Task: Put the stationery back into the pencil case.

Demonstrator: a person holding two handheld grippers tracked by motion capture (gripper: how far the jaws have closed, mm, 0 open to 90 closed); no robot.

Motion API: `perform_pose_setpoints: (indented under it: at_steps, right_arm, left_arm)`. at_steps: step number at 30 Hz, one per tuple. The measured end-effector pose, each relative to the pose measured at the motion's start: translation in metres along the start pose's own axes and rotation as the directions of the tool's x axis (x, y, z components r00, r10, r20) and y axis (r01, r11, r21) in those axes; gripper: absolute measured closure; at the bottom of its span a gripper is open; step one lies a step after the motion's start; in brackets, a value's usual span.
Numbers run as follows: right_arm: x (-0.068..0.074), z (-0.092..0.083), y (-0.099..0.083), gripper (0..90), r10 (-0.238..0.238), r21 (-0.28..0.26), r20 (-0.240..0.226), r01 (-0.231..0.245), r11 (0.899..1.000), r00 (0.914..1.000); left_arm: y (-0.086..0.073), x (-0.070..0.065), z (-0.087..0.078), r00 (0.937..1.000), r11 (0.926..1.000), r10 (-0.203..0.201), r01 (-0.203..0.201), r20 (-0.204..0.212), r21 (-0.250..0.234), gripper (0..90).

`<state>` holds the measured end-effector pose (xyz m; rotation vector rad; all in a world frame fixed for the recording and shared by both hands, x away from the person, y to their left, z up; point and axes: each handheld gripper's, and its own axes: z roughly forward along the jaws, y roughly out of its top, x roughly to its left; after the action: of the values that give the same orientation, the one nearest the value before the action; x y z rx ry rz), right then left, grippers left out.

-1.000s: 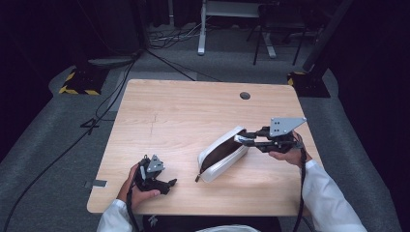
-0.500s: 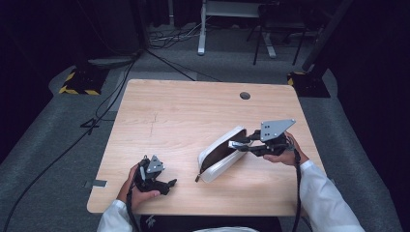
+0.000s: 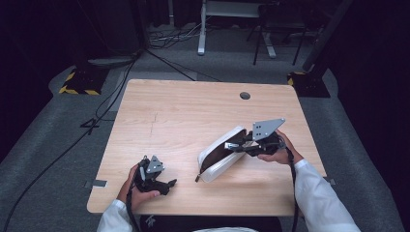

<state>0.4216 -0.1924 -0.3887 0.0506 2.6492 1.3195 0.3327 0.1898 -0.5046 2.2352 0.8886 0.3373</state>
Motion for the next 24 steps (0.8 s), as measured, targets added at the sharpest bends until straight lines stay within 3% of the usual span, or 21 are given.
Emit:
perform_pose_setpoints:
  at_steps: [8,11,24]
  right_arm:
    - [-0.0043,0.0043,-0.0016,72.9,0.005,0.02,0.011,-0.005,1.0,0.9999]
    - [-0.0057,0.0048,-0.0026,63.7,0.023,0.007,0.014,-0.023,1.0,0.9996]
    - [-0.0077,0.0031,-0.0056,56.4,0.072,-0.017,0.056,-0.071,0.997,0.9959]
  left_arm:
    - [0.0,0.0001,-0.0001,1.0,1.0,0.001,-0.001,-0.001,0.001,15.2]
    - [0.0,0.0001,-0.0001,1.0,1.0,0.002,-0.002,-0.003,0.001,15.2]
    - [0.0,0.0,0.0,1.0,1.0,0.0,0.0,0.0,0.0,15.2]
